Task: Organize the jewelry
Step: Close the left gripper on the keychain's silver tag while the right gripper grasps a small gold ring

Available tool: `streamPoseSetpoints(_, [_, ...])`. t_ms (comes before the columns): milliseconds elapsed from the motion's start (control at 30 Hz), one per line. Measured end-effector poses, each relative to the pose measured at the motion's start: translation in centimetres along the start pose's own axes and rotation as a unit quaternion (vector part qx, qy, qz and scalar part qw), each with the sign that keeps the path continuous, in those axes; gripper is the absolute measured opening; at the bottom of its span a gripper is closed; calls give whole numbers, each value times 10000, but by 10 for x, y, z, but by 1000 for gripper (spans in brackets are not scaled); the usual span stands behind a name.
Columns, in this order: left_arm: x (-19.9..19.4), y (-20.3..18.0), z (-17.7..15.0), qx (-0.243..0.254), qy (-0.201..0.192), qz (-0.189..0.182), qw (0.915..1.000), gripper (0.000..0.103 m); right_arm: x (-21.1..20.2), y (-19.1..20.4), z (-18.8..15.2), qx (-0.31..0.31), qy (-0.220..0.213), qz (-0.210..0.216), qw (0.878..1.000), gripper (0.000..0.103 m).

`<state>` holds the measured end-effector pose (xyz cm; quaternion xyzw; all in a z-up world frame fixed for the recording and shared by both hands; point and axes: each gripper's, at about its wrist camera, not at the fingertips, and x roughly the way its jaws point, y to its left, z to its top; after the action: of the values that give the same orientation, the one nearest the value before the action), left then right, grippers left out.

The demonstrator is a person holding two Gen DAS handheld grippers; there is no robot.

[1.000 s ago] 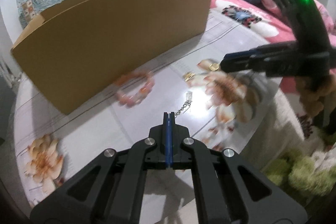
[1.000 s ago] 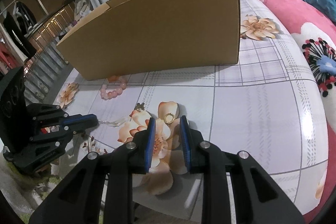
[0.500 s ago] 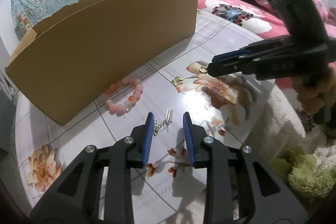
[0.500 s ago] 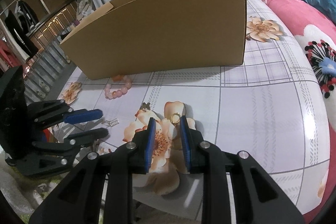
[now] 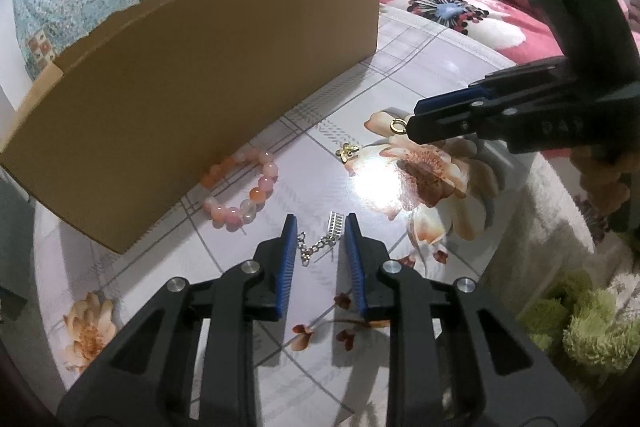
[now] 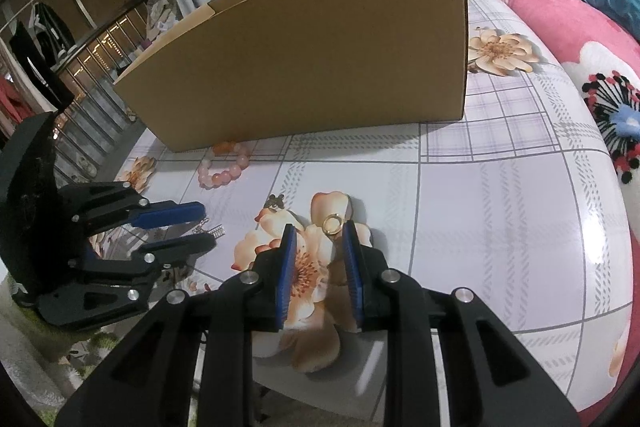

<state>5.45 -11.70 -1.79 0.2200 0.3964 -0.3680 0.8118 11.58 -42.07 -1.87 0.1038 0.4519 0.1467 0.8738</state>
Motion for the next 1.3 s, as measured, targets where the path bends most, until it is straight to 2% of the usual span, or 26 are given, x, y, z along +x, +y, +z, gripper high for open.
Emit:
streamPoseSetpoints(167, [-23,4,3,-24,-225,133,9997,23,1,-1,0,1,-4,24,10000,24])
streamPoseSetpoints(300, [-30,5,4,-63,-323,-48,9994,23,1,0,1,-19,-13,46,10000,24])
streamPoseSetpoints(467, [-12,-4,5,73,-100,-222,9997,23,-1,4,1,-38,-36,55,10000,24])
streamPoseSetpoints(600, [3,-3,4,41,135,-304,9994,15,-1,4,1,-19,-47,55,10000,24])
streamPoseSetpoints(867, [4,4,3,-6,204,-345,9992,13,-1,3,0,-15,-47,71,10000,24])
streamPoseSetpoints(967, [3,3,2,61,241,-396,9989,6,-1,3,0,-11,-42,64,10000,24])
streamPoseSetpoints(1133, [1,-2,0,233,244,-373,9987,6,-1,2,1,-10,-43,53,10000,24])
streamPoseSetpoints(1300, [0,-3,-2,184,160,-300,9993,6,-3,1,1,-21,-68,35,10000,24])
